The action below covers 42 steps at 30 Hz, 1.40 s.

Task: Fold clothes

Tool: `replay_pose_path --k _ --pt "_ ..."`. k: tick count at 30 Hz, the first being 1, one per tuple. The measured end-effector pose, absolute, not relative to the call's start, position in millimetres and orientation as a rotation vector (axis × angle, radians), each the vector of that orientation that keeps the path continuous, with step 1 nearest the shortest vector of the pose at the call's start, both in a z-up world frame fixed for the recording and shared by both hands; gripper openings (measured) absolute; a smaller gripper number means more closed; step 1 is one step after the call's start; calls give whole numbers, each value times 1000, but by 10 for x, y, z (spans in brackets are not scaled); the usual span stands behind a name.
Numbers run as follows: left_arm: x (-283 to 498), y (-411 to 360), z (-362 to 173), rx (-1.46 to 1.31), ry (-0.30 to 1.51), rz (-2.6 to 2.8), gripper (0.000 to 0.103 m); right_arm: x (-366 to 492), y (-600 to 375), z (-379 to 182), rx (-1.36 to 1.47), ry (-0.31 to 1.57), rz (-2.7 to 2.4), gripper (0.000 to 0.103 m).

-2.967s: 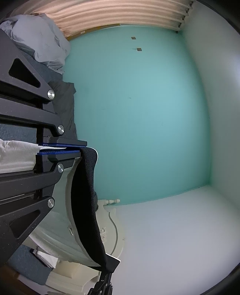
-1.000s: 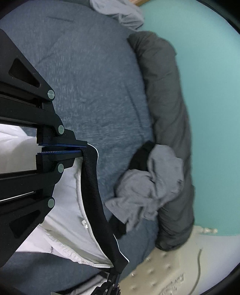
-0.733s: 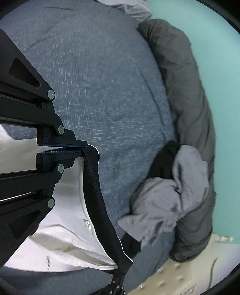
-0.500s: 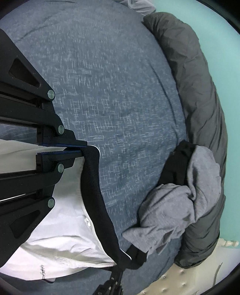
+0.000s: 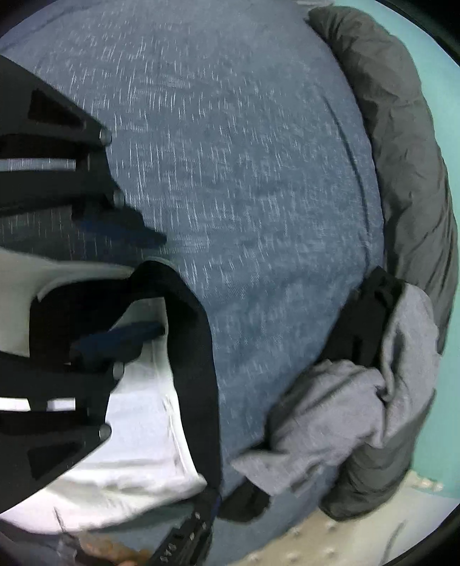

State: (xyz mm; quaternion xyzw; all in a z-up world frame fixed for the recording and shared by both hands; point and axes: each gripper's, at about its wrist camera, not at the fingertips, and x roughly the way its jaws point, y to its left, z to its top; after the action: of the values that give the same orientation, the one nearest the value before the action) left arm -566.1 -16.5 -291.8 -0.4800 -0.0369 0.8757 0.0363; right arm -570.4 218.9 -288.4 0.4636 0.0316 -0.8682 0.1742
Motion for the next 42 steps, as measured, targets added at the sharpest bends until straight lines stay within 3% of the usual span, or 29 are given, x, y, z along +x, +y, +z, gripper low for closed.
replay_pose_path --k 1,3,5,7,8,16,27,30,32,38,40,42 --pt "-5649 -156 -2896 -1460 -127 2687 61 -5699 2216 -2847 1298 61 -2459 19" --pt "-5628 -145 -2846 -1449 -129 2692 65 -5694 2253 -2782 1275 26 -2459 47" --pt "-5599 -150 -2775 -1425 -143 2698 69 -5677 2271 -2714 1263 30 -2477 48" --pt "-5556 -201 -2675 -1390 -170 2714 82 -5623 2299 -2613 1209 14 -2490 48" --pt "-5525 -242 -2632 -1380 -186 2724 83 -5581 2329 -2550 1179 13 -2505 48" --pt "-4775 -837 -2464 -1355 -364 2735 83 -4963 2732 -2415 1133 -95 -2489 48" --pt "-3616 -1412 -2901 -1476 -428 2682 83 -4061 3787 -2802 1328 -369 -2483 48" --pt "-3460 -1398 -2941 -1466 -430 2673 79 -3957 3770 -2870 1354 -371 -2461 48" --pt "-3409 -1361 -2948 -1453 -432 2660 70 -3920 3740 -2941 1380 -366 -2444 48" --pt "-3401 -1355 -3060 -1471 -451 2650 56 -3868 3638 -3121 1413 -350 -2413 48" --pt "-3417 -1373 -3116 -1479 -467 2647 44 -3862 3601 -3151 1410 -326 -2404 40" --pt "-3398 -1397 -3161 -1480 -461 2649 33 -3872 3553 -3174 1411 -297 -2406 24"
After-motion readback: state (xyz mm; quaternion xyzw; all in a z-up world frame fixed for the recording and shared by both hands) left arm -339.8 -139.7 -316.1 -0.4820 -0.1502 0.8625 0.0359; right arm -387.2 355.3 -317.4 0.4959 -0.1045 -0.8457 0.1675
